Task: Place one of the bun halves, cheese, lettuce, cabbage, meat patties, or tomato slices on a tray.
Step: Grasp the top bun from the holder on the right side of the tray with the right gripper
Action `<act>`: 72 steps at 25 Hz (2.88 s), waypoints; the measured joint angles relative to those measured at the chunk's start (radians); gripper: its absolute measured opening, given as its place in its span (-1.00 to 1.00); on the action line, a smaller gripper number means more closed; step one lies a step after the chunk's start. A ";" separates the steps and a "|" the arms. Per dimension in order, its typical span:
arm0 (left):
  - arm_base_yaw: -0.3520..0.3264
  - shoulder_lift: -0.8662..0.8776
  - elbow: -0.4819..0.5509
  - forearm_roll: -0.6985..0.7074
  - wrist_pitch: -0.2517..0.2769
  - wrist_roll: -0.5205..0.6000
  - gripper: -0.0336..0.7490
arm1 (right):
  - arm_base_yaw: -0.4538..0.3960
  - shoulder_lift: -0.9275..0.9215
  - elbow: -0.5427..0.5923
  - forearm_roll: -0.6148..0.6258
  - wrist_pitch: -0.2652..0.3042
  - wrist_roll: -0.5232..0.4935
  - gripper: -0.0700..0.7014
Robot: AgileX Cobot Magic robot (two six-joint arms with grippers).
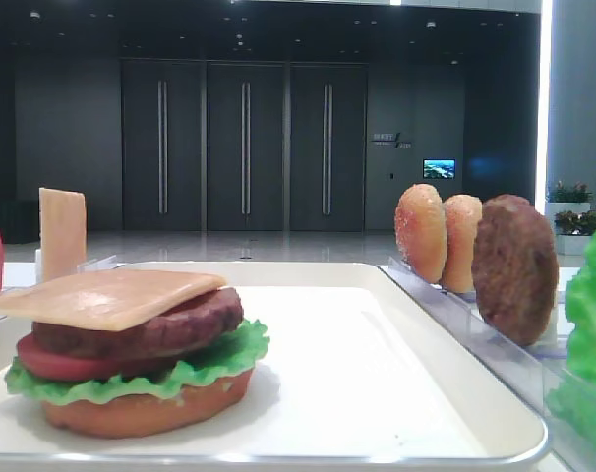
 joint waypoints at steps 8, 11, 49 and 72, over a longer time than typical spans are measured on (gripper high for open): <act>0.000 0.000 0.000 0.000 0.000 0.000 0.06 | 0.000 0.000 0.000 0.000 0.000 0.000 0.12; 0.000 0.000 0.000 0.000 0.000 0.000 0.06 | 0.000 0.000 0.000 0.000 0.000 0.000 0.12; 0.000 0.000 0.000 0.000 -0.001 0.000 0.06 | 0.000 1.085 -0.519 0.162 -0.064 -0.066 0.12; 0.000 0.000 0.000 0.000 -0.001 0.000 0.06 | 0.000 1.634 -0.953 0.162 -0.007 -0.116 0.12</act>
